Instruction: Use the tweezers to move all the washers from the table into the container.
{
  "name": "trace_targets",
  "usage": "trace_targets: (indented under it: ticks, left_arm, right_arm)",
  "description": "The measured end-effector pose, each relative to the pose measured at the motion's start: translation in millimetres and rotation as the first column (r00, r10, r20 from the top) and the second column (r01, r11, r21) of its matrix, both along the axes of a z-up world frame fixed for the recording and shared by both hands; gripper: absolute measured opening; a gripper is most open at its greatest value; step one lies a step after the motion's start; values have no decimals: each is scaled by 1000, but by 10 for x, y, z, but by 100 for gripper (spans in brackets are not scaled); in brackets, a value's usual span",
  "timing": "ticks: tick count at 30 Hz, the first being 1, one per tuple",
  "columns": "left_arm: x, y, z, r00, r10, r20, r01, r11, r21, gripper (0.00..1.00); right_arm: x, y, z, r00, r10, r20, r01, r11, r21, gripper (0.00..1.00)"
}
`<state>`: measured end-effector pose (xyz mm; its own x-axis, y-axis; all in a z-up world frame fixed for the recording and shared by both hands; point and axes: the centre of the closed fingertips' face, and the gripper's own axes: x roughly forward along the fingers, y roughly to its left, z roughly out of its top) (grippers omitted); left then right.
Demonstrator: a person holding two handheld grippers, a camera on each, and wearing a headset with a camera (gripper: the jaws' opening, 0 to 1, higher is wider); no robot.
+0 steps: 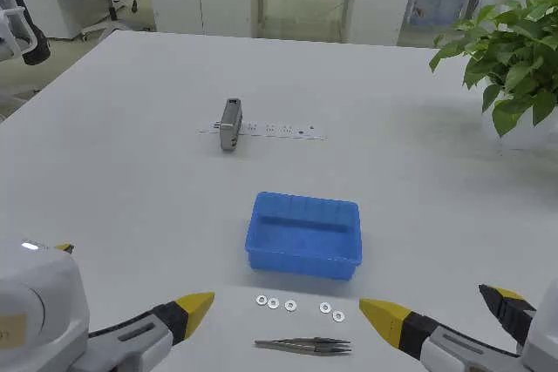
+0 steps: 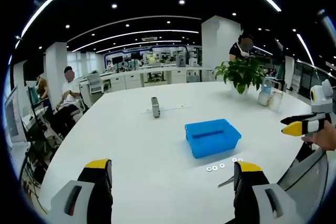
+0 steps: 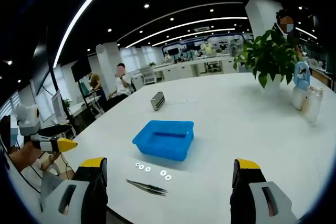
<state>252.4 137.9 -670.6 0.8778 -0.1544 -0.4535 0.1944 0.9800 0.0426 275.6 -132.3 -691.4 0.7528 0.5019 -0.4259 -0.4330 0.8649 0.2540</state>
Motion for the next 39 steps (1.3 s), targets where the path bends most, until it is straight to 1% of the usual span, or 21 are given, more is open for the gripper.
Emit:
trace_targets:
  ticks: [6, 7, 9, 12, 17, 20, 22, 24, 26, 30, 32, 35, 36, 37, 39]
  left_arm:
    - [8, -25, 5, 1000, -12, 0, 12, 1000, -7, 99]
    - [15, -28, 17, 1000, -13, 9, 13, 1000, -7, 99]
    - [15, -27, 26, 1000, -12, 13, 12, 1000, -4, 99]
    - [20, -32, 16, 1000, -14, 6, 14, 1000, -6, 99]
    - [19, -43, 14, 1000, -16, 7, 16, 1000, -10, 99]
    - [25, -51, 2, 1000, -16, 2, 16, 1000, -15, 99]
    - [32, -57, 2, 1000, -15, 4, 15, 1000, -18, 99]
    - [46, -71, 24, 1000, -16, 18, 16, 1000, -24, 99]
    - [58, -85, 28, 1000, -19, 21, 19, 999, -27, 99]
    - [76, -132, 19, 999, -36, 15, 36, 999, -30, 99]
    - [86, -161, 31, 999, -48, 23, 49, 998, -33, 99]
    - [93, -202, 36, 998, -61, 25, 62, 997, -44, 94]
    - [99, -211, 36, 998, -64, 27, 66, 997, -46, 95]
    - [105, -232, 30, 997, -74, 28, 75, 996, -51, 96]
    - [106, -280, 2, 995, -101, 19, 102, 993, -57, 96]
  right_arm:
    - [9, -5, -4, 1000, -1, -1, 1, 1000, 0, 99]
    - [8, -3, -5, 1000, -1, -1, 1, 1000, -1, 99]
    - [9, 1, -6, 1000, 0, 1, 0, 1000, -4, 99]
    - [10, 4, -12, 1000, 2, 3, -2, 1000, -7, 99]
    - [2, 9, -31, 1000, 4, -2, -4, 1000, -13, 99]
    - [24, 7, -7, 1000, 5, 25, -5, 1000, -24, 99]
    - [31, 12, -2, 1000, 5, 26, -5, 1000, -25, 99]
    - [40, 26, -9, 1000, 7, 17, -7, 1000, -18, 99]
    - [43, 42, -27, 1000, 11, 12, -11, 1000, -20, 99]
    - [52, 89, -41, 1000, 26, 2, -26, 999, -22, 99]
    - [56, 118, -33, 999, 36, 4, -36, 999, -27, 99]
    - [61, 161, -32, 999, 51, 10, -51, 998, -31, 99]
    - [61, 177, -39, 998, 57, 8, -57, 998, -34, 99]
    - [63, 187, -49, 998, 61, 5, -61, 997, -37, 99]
    - [67, 211, -75, 997, 71, 1, -71, 996, -45, 99]
